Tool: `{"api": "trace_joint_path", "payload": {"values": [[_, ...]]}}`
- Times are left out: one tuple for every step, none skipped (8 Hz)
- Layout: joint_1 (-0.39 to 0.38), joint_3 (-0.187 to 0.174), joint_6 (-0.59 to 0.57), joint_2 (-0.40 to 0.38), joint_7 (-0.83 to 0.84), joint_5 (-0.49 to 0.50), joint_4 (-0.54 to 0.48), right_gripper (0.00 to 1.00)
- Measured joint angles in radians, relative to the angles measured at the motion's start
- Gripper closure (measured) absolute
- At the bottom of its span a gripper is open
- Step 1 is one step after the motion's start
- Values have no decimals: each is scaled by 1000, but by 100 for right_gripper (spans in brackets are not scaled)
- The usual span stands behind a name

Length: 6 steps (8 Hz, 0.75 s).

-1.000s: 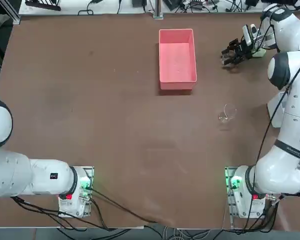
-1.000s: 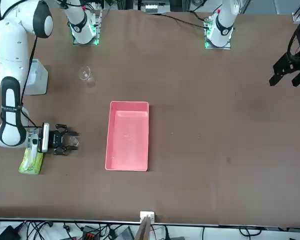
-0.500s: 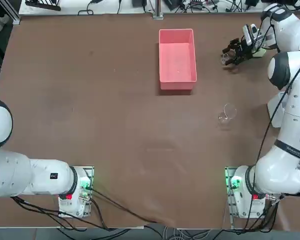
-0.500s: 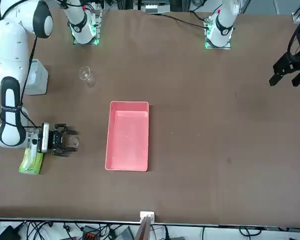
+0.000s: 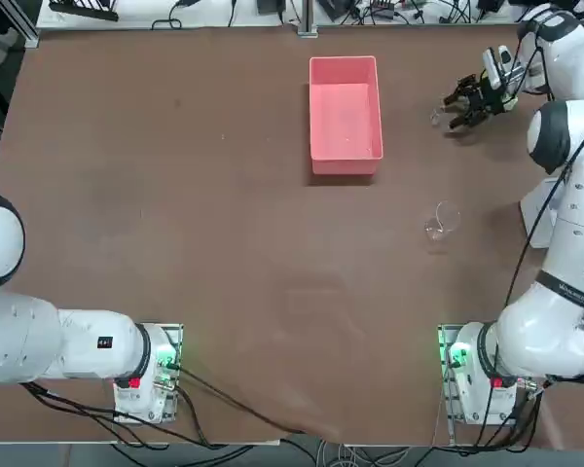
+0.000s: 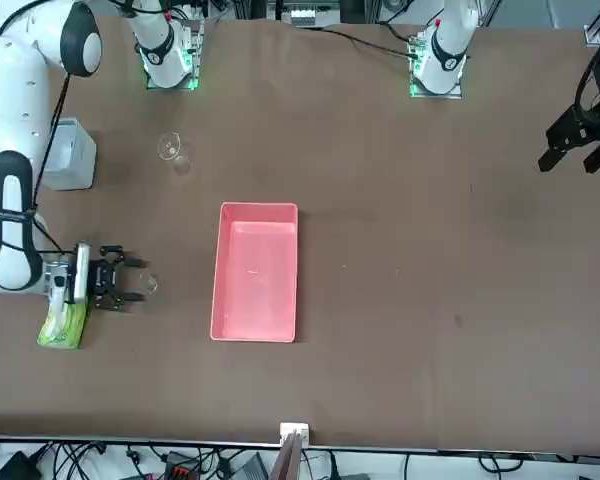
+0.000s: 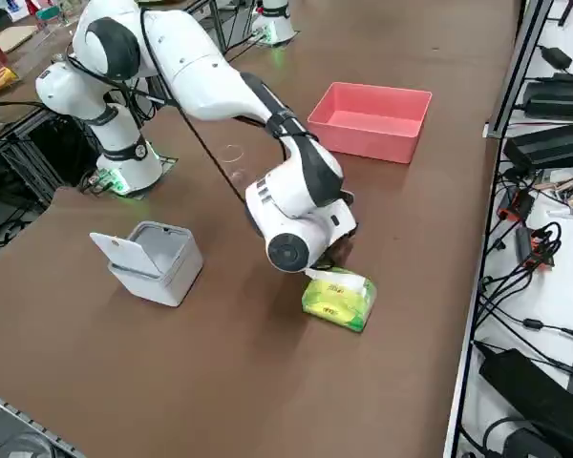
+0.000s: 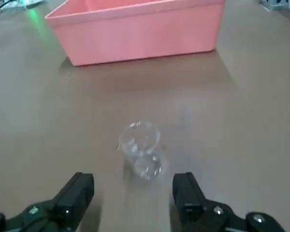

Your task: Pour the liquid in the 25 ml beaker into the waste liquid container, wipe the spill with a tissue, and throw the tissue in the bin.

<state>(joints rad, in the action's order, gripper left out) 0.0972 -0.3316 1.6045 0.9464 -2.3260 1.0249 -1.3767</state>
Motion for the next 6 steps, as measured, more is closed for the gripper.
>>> {"api": "trace_joint_path", "payload": {"values": [[8,-25,-15,-10,-3,-18,13,0],[10,-53,-23,-33,12,-29,20,0],[7,-77,-26,-65,64,-47,26,0],[-2,-93,-26,-102,143,-80,30,0],[-23,-109,-20,-137,225,-111,34,0],[-61,-141,-8,-162,317,-130,46,0]]}}
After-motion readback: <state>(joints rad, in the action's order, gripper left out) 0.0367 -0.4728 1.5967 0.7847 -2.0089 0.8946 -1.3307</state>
